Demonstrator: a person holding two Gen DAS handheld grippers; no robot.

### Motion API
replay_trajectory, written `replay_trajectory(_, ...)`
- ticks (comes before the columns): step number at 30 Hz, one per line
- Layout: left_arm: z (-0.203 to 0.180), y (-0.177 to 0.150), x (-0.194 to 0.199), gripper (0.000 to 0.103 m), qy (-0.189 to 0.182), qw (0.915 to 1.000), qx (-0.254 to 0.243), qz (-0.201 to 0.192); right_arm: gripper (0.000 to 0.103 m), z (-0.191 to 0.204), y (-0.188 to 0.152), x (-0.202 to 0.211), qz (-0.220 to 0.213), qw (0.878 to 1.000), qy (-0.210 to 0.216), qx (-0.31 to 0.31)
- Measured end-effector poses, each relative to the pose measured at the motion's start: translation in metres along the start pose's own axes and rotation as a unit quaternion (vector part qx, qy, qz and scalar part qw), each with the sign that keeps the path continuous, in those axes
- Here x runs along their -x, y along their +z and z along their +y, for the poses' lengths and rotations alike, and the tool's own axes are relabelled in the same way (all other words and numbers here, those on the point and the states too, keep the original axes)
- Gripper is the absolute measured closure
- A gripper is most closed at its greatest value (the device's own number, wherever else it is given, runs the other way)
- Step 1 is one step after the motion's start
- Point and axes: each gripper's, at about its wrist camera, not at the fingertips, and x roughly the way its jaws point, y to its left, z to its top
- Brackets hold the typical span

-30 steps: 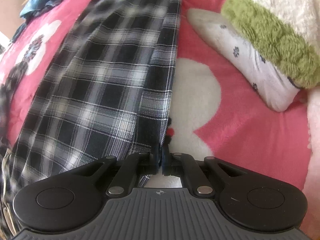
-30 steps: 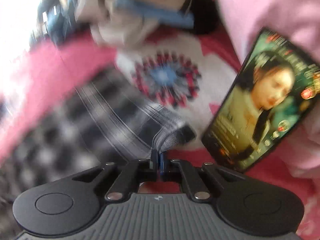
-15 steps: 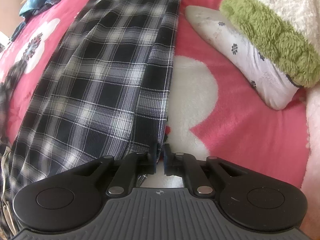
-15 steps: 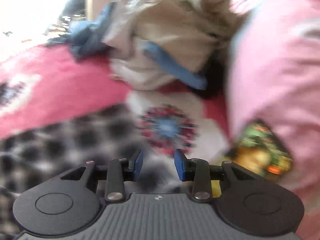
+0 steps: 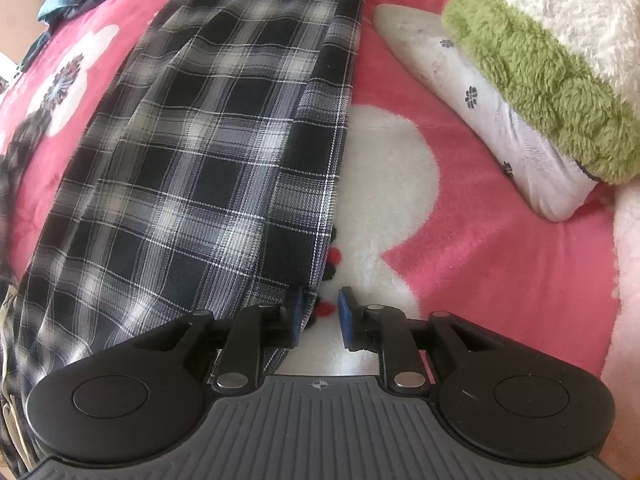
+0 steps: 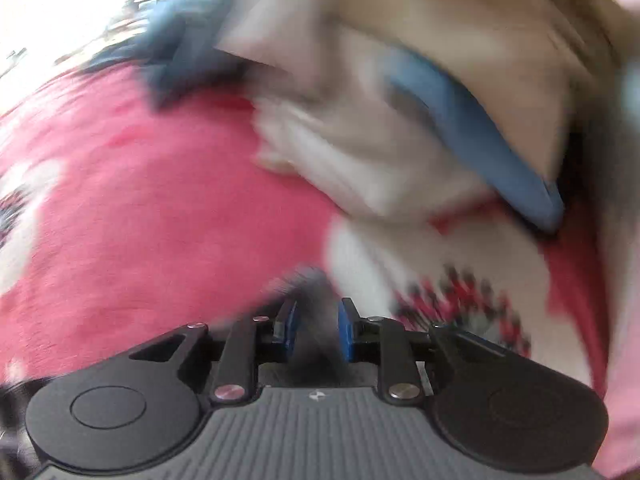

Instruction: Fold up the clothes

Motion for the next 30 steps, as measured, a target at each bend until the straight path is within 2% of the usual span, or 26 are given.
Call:
replay_trajectory(2, 0.001, -0.001, 0.0, 0.084, -0.002, 1.0, 0.0, 0.0, 0.078, 0.032, 0.001, 0.019, 0.024, 0.995, 0.09, 0.046)
replay_trajectory(4, 0.0, -0.001, 0.0, 0.084, -0.002, 1.0, -0.002, 0.0, 0.079, 0.075, -0.011, 0.035, 0.066, 0.978, 0.178, 0.086)
replay_trajectory(6, -0.002, -0.001, 0.001, 0.084, -0.001, 1.0, -0.005, 0.0, 0.079, 0.122, -0.025, 0.039, 0.092, 0.963, 0.213, 0.141)
replay_trajectory(8, -0.004, -0.003, 0.002, 0.084, 0.001, 1.0, -0.005, -0.002, 0.08, 0.157, -0.04, 0.028, 0.115, 0.953, 0.224, 0.166)
replay_trajectory(10, -0.005, -0.005, 0.004, 0.084, 0.002, 1.0, -0.005, -0.004, 0.087, 0.179, -0.042, -0.007, 0.12, 0.96, 0.19, 0.169)
replay_trajectory(12, -0.006, -0.008, 0.006, 0.084, 0.003, 1.0, -0.001, -0.007, 0.094, 0.182, -0.026, -0.02, 0.112, 0.968, 0.187, 0.127)
replay_trajectory(14, -0.007, -0.01, 0.008, 0.084, 0.003, 0.9999, 0.002, -0.01, 0.096, 0.181, -0.011, -0.01, 0.082, 0.975, 0.163, 0.124)
replay_trajectory(16, -0.008, -0.012, 0.009, 0.083, 0.002, 0.9999, 0.002, -0.012, 0.087, 0.181, 0.002, 0.005, 0.035, 0.982, 0.121, 0.142)
replay_trajectory(18, -0.01, -0.014, 0.01, 0.083, 0.001, 0.9999, 0.001, -0.014, 0.087, 0.172, 0.011, 0.015, 0.063, 0.976, 0.171, 0.116)
replay_trajectory(20, -0.01, -0.015, 0.009, 0.083, 0.001, 0.9999, -0.001, -0.015, 0.081, 0.183, 0.005, 0.024, 0.078, 0.96, 0.217, 0.158)
replay_trajectory(21, -0.01, -0.014, 0.009, 0.083, 0.0, 0.9999, -0.002, -0.015, 0.07, 0.188, 0.002, 0.029, 0.086, 0.95, 0.239, 0.18)
replay_trajectory(22, -0.009, -0.013, 0.008, 0.083, 0.0, 0.9999, -0.002, -0.015, 0.058, 0.199, -0.004, 0.033, 0.07, 0.939, 0.241, 0.235)
replay_trajectory(25, -0.012, -0.015, 0.01, 0.083, 0.003, 0.9998, -0.008, -0.016, 0.052, 0.229, -0.032, 0.05, 0.014, 0.889, 0.236, 0.393)
replay_trajectory(27, -0.013, -0.016, 0.012, 0.083, 0.002, 0.9998, -0.005, -0.018, 0.052, 0.243, -0.037, 0.051, 0.012, 0.87, 0.247, 0.427)
replay_trajectory(30, -0.014, -0.018, 0.013, 0.083, 0.003, 0.9998, -0.005, -0.018, 0.052, 0.256, -0.038, 0.051, 0.029, 0.852, 0.274, 0.446)
